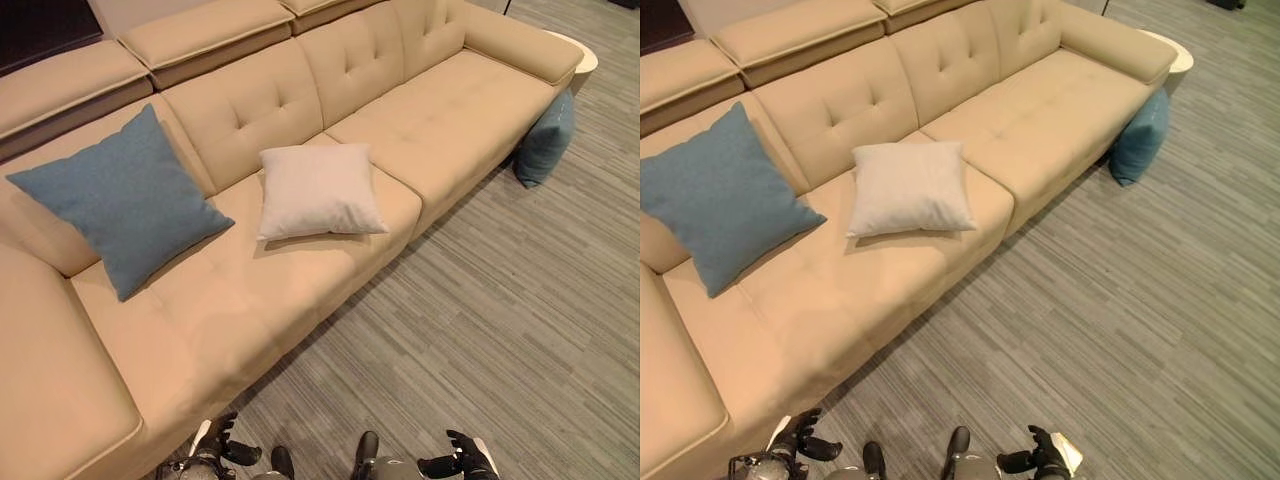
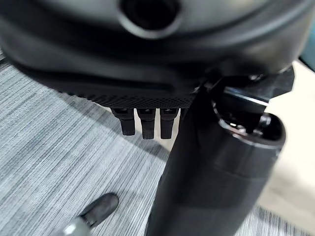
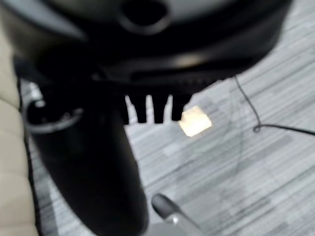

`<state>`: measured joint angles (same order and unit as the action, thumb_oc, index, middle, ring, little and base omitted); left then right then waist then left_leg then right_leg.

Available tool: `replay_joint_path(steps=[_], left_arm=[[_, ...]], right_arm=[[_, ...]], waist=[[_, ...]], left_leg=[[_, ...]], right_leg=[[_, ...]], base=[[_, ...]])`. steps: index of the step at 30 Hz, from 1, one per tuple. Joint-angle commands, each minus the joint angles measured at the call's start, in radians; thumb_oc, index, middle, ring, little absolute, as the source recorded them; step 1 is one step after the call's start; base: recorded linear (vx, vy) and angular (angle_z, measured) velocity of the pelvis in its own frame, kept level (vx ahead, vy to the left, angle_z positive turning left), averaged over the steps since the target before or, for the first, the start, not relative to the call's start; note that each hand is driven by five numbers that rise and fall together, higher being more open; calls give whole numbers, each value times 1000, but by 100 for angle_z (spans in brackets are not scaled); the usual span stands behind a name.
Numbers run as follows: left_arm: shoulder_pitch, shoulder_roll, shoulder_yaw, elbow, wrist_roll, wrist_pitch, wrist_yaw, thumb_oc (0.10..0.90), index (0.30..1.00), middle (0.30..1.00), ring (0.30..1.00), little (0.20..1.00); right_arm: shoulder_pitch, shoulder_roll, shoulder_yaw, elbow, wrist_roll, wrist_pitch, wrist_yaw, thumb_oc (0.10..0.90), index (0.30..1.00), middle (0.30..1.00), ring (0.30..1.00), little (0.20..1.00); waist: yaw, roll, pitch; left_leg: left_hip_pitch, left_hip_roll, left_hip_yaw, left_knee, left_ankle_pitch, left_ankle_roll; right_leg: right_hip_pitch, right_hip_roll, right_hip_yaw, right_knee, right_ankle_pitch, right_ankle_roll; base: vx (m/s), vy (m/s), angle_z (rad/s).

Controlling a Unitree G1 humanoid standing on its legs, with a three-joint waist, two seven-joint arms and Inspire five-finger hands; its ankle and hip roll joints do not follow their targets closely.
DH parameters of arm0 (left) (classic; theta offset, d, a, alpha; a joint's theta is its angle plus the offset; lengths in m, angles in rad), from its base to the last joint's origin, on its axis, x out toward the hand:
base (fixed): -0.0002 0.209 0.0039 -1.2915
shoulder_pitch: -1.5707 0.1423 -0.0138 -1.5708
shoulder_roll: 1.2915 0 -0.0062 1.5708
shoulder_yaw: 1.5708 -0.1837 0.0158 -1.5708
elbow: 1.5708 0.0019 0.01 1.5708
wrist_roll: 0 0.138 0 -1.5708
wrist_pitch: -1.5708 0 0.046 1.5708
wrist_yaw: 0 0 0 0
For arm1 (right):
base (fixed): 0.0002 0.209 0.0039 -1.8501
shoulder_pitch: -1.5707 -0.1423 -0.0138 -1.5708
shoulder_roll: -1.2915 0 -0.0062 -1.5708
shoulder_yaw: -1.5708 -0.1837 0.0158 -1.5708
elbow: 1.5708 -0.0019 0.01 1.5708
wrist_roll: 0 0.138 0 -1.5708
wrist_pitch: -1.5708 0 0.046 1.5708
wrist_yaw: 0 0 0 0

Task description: Pick up all the scattered cushions and arrange them neatly on the sofa.

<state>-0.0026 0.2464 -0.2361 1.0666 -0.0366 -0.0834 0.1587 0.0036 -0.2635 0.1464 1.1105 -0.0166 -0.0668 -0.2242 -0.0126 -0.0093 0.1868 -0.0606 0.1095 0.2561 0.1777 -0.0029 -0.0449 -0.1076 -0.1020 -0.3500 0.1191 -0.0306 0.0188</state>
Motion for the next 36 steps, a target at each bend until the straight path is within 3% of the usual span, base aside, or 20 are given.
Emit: replay_joint_path(steps=[1, 4, 7, 13, 16, 17, 18, 20, 23, 25, 27, 31, 34, 36], left_arm=[[-23, -6, -2, -15, 2, -37, 1, 800, 900, 900, 900, 900], [-24, -6, -7, -22, -2, -36, 5, 800, 900, 900, 900, 900], [-23, 1, -7, -15, 2, -30, 9, 800, 900, 900, 900, 900], [-4, 11, 10, -21, 4, -21, 9, 800, 900, 900, 900, 900], [-7, 27, 15, -43, -1, -23, 12, 800, 900, 900, 900, 900], [-5, 30, 18, -49, -1, -23, 11, 800, 900, 900, 900, 900], [-6, 41, 19, -61, 1, -22, 16, 800, 900, 900, 900, 900], [-8, 46, 19, -63, -4, -26, 18, 800, 900, 900, 900, 900], [-15, 37, 19, -54, -3, -32, 21, 800, 900, 900, 900, 900], [-26, 27, 18, -26, -6, -37, 26, 800, 900, 900, 900, 900], [-27, 17, 25, 6, -8, -39, 30, 800, 900, 900, 900, 900], [-27, 0, 22, 18, -20, -34, 25, 800, 900, 900, 900, 900], [-33, -6, 14, 10, -31, -31, 20, 800, 900, 900, 900, 900], [-36, -7, 11, 7, -38, -29, 19, 800, 900, 900, 900, 900]], right_arm=[[-25, -67, -7, -39, 21, -25, -46, 800, 900, 900, 900, 900], [-27, -71, 1, -34, 21, -26, -51, 800, 900, 900, 900, 900], [-32, -71, 21, -20, 19, -22, -62, 800, 900, 900, 900, 900], [-29, -49, 32, -38, 11, -23, -54, 800, 900, 900, 900, 900], [-37, -43, 39, -55, 1, -21, -47, 800, 900, 900, 900, 900], [-40, -43, 39, -57, -2, -21, -45, 800, 900, 900, 900, 900], [-52, -46, 43, -71, -6, -18, -39, 800, 900, 900, 900, 900], [-57, -46, 39, -76, -6, -20, -38, 800, 900, 900, 900, 900], [-65, -56, 38, -76, -17, -19, -39, 800, 900, 900, 900, 900], [-71, -63, 43, -76, -24, -15, -43, 800, 900, 900, 900, 900], [-61, -64, 46, -66, -23, -18, -38, 800, 900, 900, 900, 900], [-49, -71, 42, -56, -7, -26, -34, 800, 900, 900, 900, 900], [-41, -77, 38, -52, 5, -30, -39, 800, 900, 900, 900, 900], [-36, -76, 33, -43, 14, -25, -38, 800, 900, 900, 900, 900]], waist=[[8, -41, -18], [26, -57, -16], [66, -61, -8], [89, -80, -38], [107, -85, -40], [106, -81, -38], [93, -70, -24], [81, -53, -16], [62, -29, -14], [41, -33, -12], [36, -50, -27], [37, -59, -36], [34, -67, -14], [28, -70, -12]], left_leg=[[-63, -54, -83, 177, -64, -10], [-136, -88, -132, 150, -87, 3], [-213, -94, -163, 22, 14, -9], [-137, -102, -153, -37, -6, 15], [-103, -109, -138, -42, -32, 43], [-87, -111, -137, -47, -40, 52], [-61, -116, -142, -49, -49, 73], [-37, -122, -154, -59, -56, 84], [15, -130, -188, -99, -67, 85], [37, -145, -222, -111, -76, 78], [50, -153, -255, -95, -100, 64], [23, -126, -262, -23, -118, 27], [-55, -94, -218, 131, -94, 6], [-82, -64, -166, 169, -84, 10]], right_leg=[[73, 9, 52, -92, 1, 53], [90, 13, 67, -105, -10, 55], [131, 57, 104, -123, -36, 55], [161, 64, 133, -74, -82, 63], [123, 37, 126, 47, -79, 96], [100, 29, 126, 102, -72, 109], [38, 11, 137, 234, -27, 139], [-10, 5, 152, 299, -8, 146], [-56, -7, 179, 200, -20, 116], [-99, -3, 254, 67, 36, 122], [-54, -2, 261, -8, 45, 118], [-2, 9, 227, -37, 21, 90], [35, 5, 184, -48, 4, 61], [62, 9, 155, -66, -10, 49]], base=[[100, -58, -2], [160, -44, -19], [282, 13, -24], [216, 89, -45], [123, 105, -17], [143, 178, -26], [129, 170, -28], [137, 118, 1], [183, -13, 15], [204, -149, 22], [262, -305, 80], [107, -242, 68], [34, -156, 66], [46, -116, 53]])
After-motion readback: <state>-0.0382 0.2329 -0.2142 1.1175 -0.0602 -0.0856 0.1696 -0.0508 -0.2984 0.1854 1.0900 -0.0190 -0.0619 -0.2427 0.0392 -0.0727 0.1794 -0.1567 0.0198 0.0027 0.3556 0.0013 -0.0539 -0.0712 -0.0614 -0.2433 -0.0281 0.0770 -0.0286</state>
